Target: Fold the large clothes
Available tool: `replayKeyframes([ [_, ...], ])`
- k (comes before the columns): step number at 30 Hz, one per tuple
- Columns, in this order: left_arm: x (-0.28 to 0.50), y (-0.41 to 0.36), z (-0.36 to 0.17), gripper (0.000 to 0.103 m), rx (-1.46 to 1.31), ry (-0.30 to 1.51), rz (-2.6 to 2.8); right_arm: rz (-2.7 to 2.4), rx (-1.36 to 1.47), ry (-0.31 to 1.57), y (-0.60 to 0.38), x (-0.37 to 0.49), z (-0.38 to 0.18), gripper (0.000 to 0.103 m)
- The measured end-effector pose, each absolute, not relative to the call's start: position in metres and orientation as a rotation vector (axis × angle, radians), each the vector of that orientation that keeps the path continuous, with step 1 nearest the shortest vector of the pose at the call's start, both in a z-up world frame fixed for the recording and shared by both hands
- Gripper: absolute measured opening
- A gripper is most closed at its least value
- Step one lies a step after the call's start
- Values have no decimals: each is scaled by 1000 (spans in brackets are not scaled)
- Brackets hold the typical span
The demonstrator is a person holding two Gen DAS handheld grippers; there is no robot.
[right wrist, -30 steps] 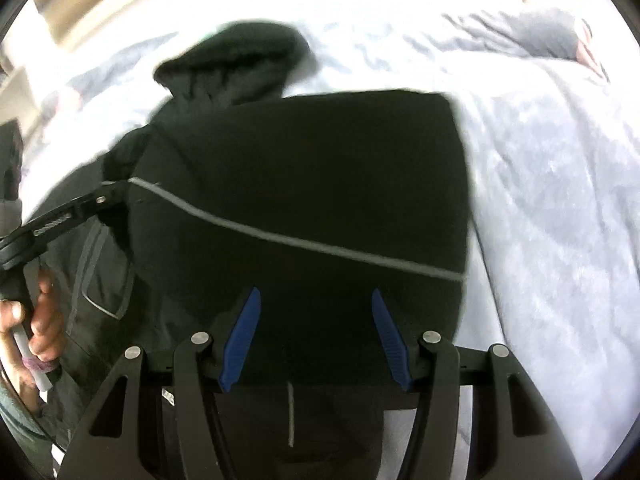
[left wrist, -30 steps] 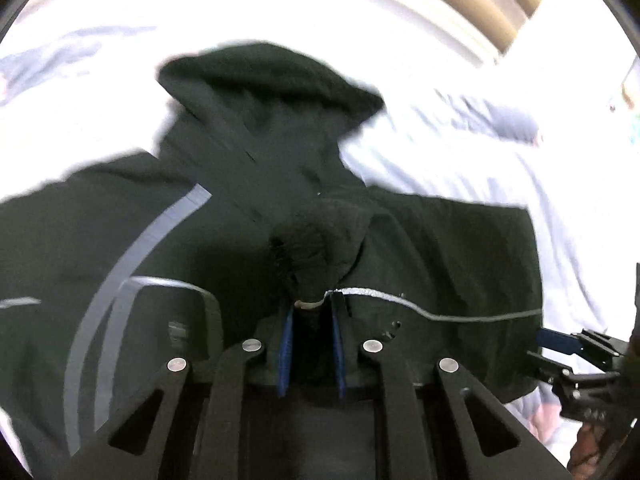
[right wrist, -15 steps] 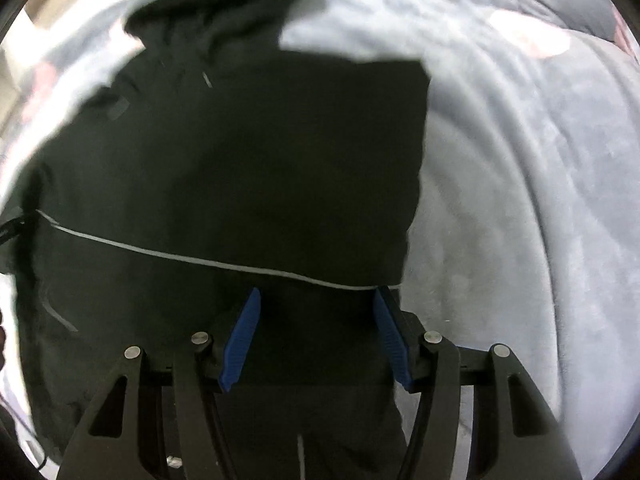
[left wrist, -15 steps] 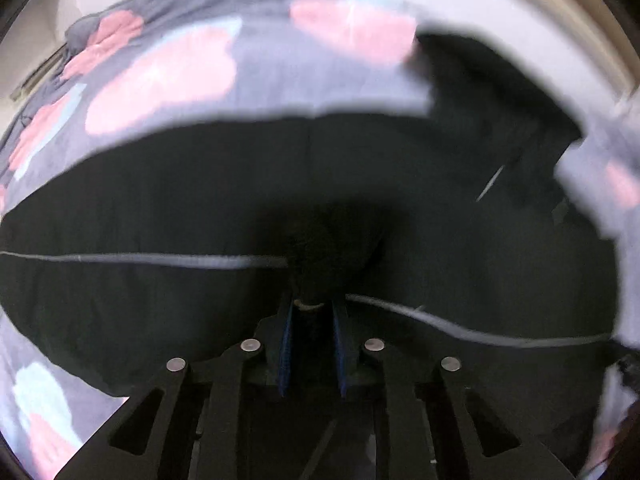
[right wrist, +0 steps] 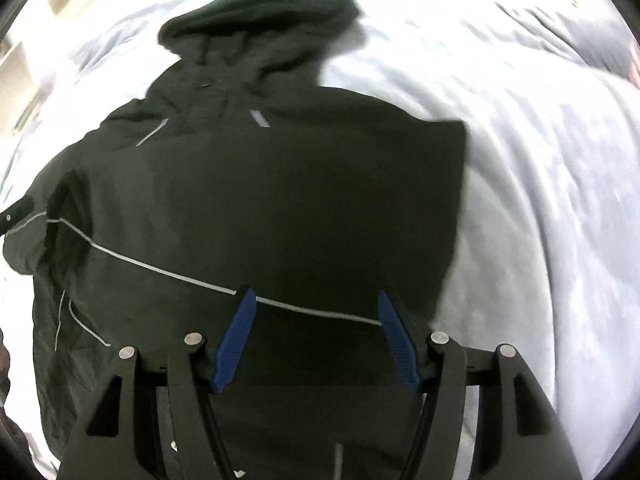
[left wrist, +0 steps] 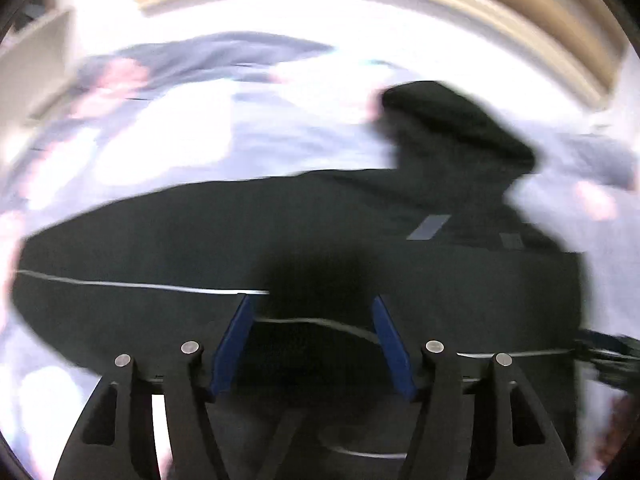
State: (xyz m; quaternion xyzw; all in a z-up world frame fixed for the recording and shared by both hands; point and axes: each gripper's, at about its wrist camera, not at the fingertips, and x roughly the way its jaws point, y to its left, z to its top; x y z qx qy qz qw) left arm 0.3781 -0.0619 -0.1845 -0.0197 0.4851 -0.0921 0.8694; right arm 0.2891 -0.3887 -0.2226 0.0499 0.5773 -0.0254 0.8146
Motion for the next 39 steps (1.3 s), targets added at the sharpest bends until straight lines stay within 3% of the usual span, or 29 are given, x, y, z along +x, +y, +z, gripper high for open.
replayKeyframes([
  [4,380,-101,-207,64,-28,1076,-326,-33,73,1243,-370,292,-239,65],
  [9,380,-135,-280,64,6,1244,-329,-66,17,1299,-356,301,-279,67],
  [14,383,-134,-282,68,-16,1256,-329,-68,-21,1296,-348,302,-285,69],
  [20,343,-123,-234,68,-53,1199,-347,-65,22,1266,-352,268,-241,68],
  [31,183,-90,-122,68,-41,1090,-286,-25,92,1172,-342,136,-140,68],
  [39,129,-43,-91,68,-5,1059,-245,-39,133,1135,-320,78,-103,69],
])
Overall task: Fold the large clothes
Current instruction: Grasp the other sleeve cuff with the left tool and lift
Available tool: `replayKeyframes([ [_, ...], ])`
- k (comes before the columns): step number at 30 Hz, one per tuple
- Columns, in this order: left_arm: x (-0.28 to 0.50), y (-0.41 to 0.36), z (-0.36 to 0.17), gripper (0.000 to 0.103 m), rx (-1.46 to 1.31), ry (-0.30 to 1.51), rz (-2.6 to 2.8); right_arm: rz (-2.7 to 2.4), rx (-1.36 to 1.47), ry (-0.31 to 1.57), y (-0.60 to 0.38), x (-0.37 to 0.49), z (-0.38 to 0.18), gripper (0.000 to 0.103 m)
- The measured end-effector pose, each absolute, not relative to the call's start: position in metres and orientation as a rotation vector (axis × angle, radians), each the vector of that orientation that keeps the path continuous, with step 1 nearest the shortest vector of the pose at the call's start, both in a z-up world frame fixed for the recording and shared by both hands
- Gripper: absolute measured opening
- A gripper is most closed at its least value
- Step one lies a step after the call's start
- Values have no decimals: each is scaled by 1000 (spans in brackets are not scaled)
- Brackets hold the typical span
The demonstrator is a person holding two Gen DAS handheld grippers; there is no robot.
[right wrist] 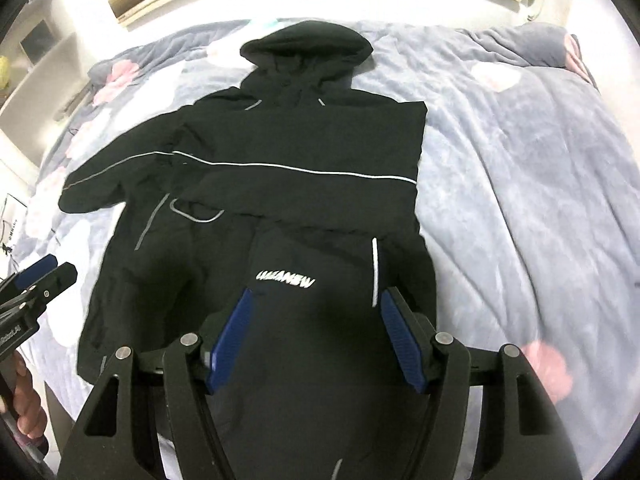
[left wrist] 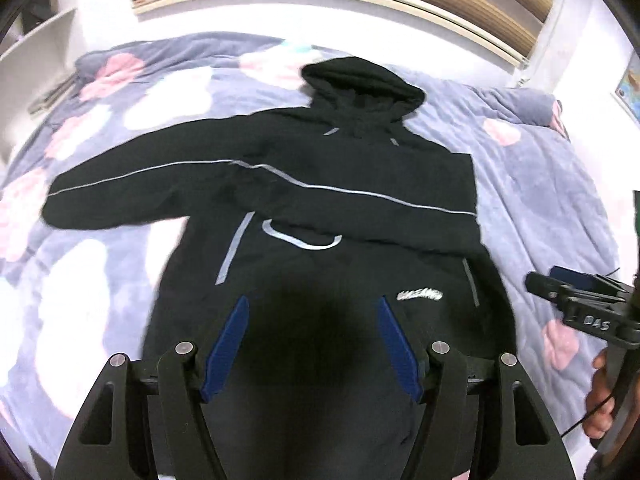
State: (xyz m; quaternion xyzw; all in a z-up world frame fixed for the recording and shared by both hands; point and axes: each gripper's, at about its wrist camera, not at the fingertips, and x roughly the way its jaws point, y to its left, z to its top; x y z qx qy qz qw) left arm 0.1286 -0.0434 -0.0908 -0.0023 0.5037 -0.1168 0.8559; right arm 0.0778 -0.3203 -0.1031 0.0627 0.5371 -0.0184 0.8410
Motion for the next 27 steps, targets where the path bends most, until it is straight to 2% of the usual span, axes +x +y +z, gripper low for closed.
replayKeyframes([
  [7,135,53,-92,68,-113,1058,-162,-102,167,1111,-275,57,-88,69],
  [15,181,227,-97,68,-239,1021,50,-122,221,1141,-185,74,-97,69],
  [21,241,365,-127,68,-416,997,167,-154,172,1211,-124,91,-116,69],
  [27,313,437,-186,69,-558,1020,189,-171,131,1284,-102,106,-134,69],
])
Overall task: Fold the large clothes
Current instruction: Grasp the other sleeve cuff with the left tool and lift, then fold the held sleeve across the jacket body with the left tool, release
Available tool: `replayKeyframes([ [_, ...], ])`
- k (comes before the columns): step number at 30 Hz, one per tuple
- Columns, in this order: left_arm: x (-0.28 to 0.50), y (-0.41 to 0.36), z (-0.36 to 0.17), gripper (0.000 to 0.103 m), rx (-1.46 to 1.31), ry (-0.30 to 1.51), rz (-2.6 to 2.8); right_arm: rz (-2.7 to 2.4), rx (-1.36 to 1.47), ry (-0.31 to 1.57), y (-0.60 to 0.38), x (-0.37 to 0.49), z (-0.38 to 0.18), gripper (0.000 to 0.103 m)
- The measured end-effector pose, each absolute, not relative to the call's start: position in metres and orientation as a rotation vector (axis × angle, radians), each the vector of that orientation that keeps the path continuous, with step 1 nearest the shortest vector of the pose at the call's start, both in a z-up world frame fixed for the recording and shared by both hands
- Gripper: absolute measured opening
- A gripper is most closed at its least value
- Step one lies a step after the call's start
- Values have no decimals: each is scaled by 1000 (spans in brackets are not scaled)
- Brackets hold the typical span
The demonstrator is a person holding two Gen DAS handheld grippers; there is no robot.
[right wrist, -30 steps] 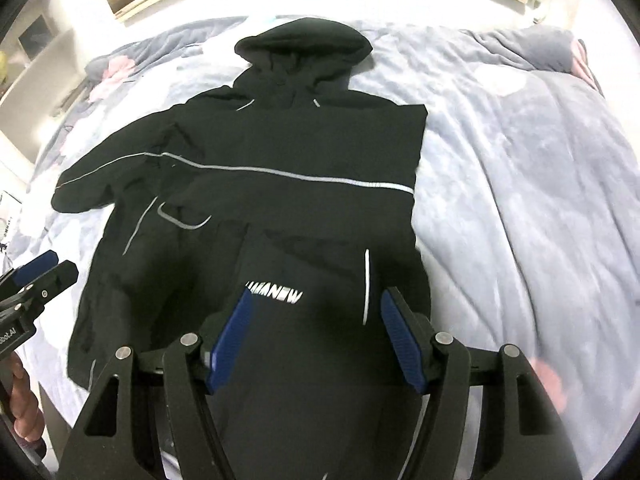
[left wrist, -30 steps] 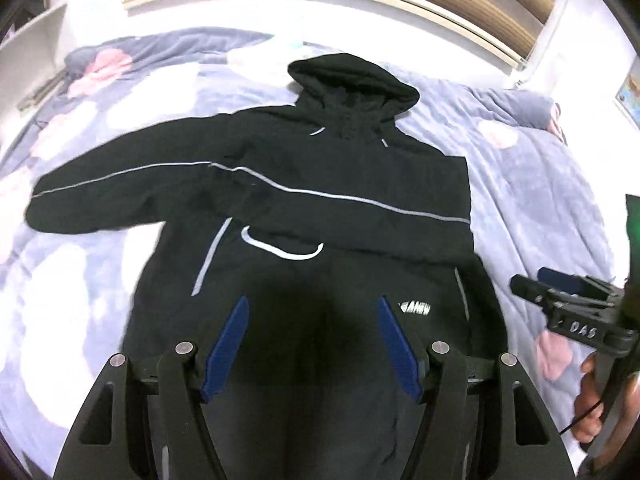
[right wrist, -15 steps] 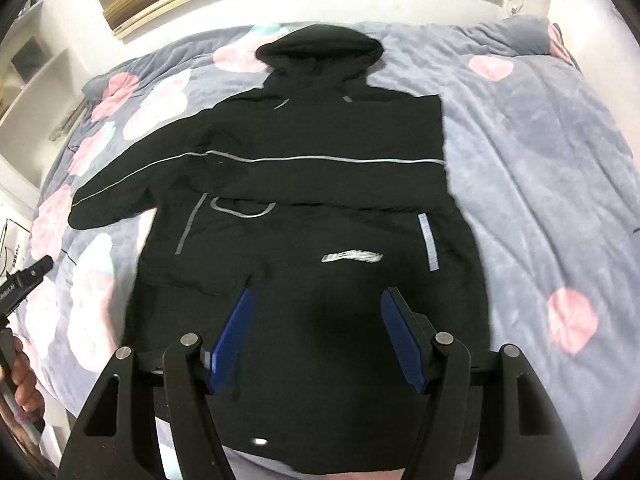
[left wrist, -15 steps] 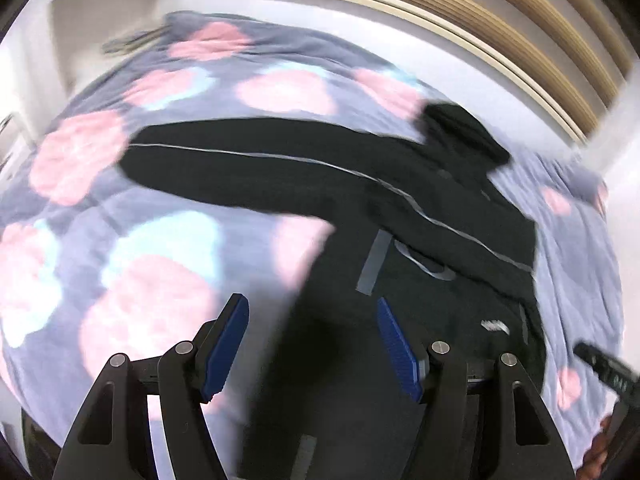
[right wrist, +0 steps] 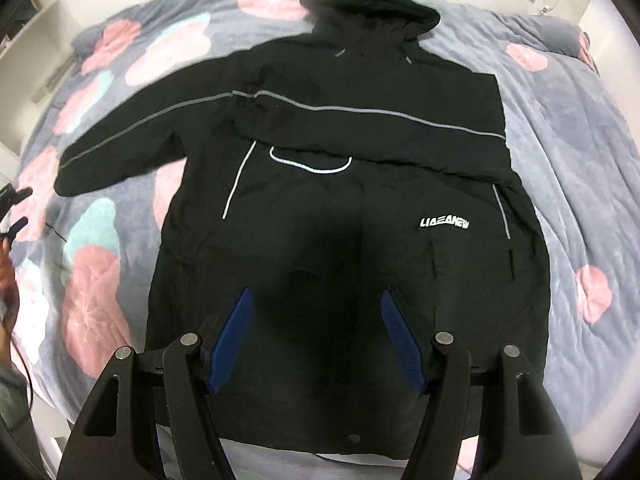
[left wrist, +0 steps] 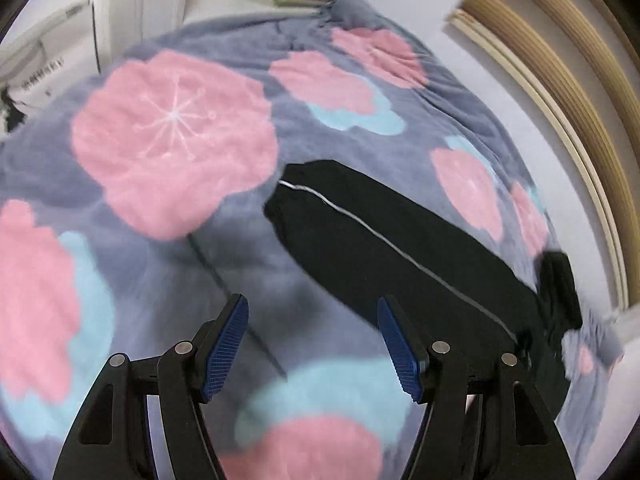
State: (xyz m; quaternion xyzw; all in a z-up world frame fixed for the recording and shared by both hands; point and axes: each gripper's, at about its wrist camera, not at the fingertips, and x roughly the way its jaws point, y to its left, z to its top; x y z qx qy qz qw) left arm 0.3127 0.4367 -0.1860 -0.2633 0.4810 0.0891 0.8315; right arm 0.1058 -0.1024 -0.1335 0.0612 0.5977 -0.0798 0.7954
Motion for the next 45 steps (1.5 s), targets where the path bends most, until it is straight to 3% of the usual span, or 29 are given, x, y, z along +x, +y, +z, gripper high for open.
replayKeyframes([
  [7,376,464,-260,69,-639,1073,204,-194,136,1354,-97,129,-153,69],
  [16,400,475,-291,69,-730,1039,176,-183,93,1403,-81,145,-172,69],
  [19,406,471,-288,32,-694,1019,136,-173,82,1410,-76,147,-176,69],
  [20,407,470,-284,22,-674,1009,135,-169,81,1410,-75,148,-177,69],
  [23,401,464,-262,16,-629,955,109,-162,78,1401,-76,147,-175,69],
  [35,350,379,-130,13,-445,759,-117,-77,94,1328,-86,145,-155,69],
  [45,310,213,-54,13,-270,683,-375,-65,138,1258,-144,127,-135,69],
])
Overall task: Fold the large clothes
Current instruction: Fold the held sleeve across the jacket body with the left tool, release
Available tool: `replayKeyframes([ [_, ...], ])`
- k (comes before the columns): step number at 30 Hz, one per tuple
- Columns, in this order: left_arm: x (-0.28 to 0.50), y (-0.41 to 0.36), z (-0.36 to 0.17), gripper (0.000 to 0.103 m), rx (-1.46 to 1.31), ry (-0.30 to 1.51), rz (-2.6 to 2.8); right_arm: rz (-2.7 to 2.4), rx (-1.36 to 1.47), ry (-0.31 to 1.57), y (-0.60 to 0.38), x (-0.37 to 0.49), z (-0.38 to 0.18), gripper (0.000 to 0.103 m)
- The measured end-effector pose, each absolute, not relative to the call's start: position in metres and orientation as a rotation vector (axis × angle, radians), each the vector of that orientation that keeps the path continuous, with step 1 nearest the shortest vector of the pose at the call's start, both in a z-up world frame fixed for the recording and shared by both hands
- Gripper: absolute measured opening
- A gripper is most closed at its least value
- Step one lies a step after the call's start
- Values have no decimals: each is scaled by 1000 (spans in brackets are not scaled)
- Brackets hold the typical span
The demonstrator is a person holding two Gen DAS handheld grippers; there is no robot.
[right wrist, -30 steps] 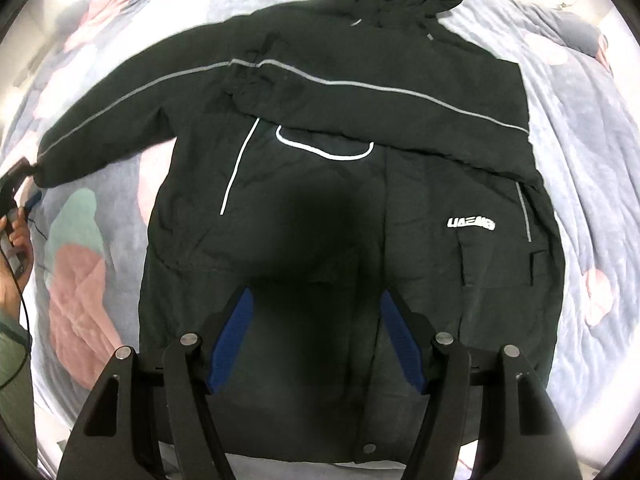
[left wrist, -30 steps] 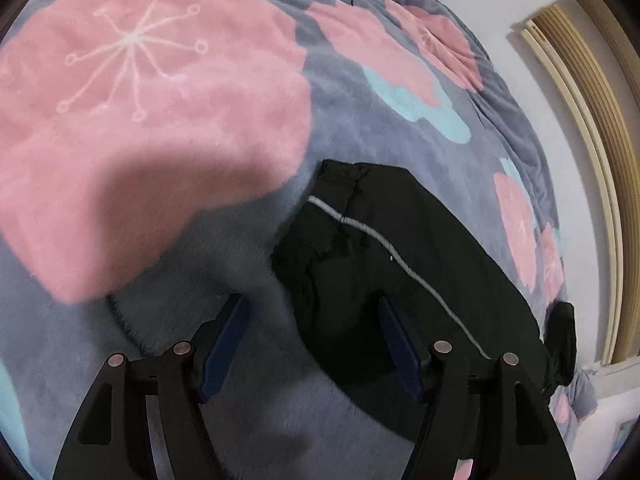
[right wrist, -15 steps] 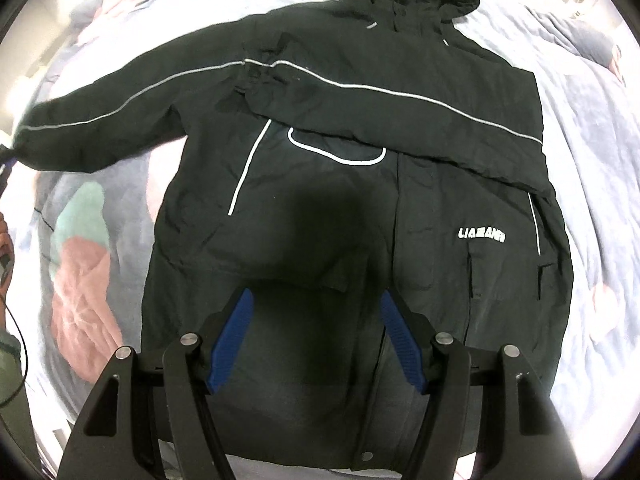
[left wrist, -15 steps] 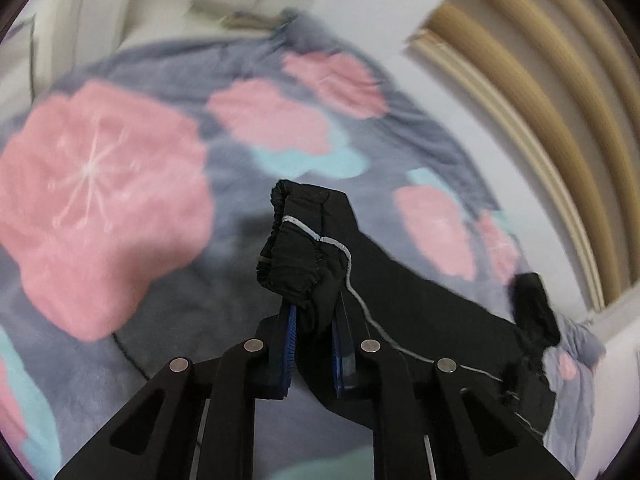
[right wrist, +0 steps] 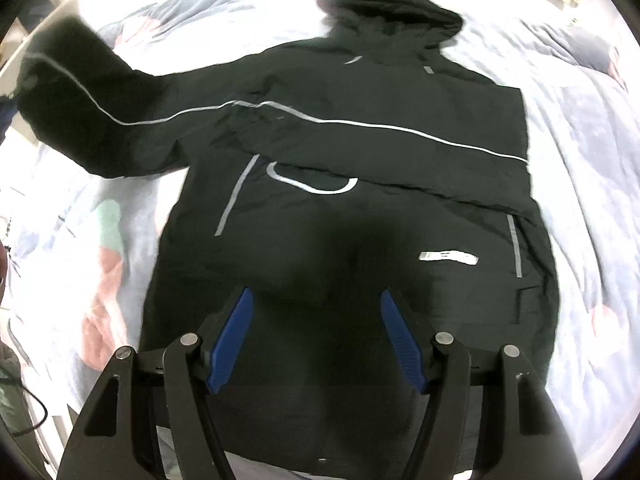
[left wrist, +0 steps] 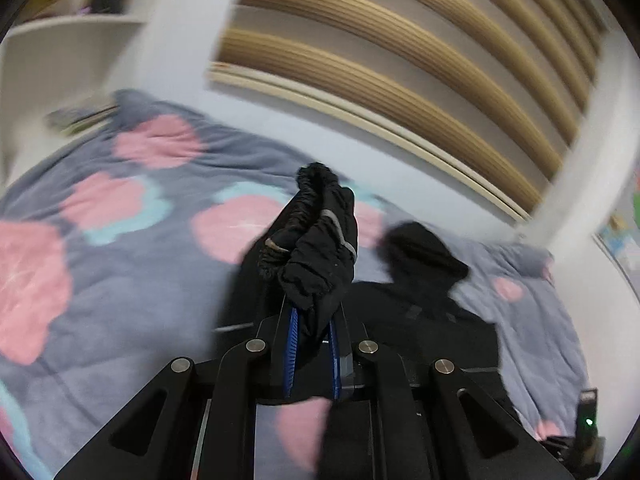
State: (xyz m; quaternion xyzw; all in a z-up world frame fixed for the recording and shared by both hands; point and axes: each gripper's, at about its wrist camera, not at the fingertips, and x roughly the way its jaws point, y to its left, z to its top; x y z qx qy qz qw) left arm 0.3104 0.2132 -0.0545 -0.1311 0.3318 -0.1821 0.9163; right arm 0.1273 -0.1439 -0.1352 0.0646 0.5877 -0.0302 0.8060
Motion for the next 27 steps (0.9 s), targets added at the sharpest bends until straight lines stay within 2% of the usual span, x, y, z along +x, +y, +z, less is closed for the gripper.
replayKeyframes([
  [9,311,34,-63,13,-93,750,-560,-133,191,1202,-225,136,-129,69],
  [16,324,-80,-142,13,46,914,-628,-165,224,1224,-268,160,-151,69],
  [21,328,-121,-204,13,103,1044,-627,-185,234,1248,-288,175,-168,69],
  [25,330,-120,-237,21,39,1166,-657,-180,261,1259,-296,183,-177,69],
  [27,330,-113,-241,28,9,1193,-688,-168,284,1260,-298,190,-179,69],
])
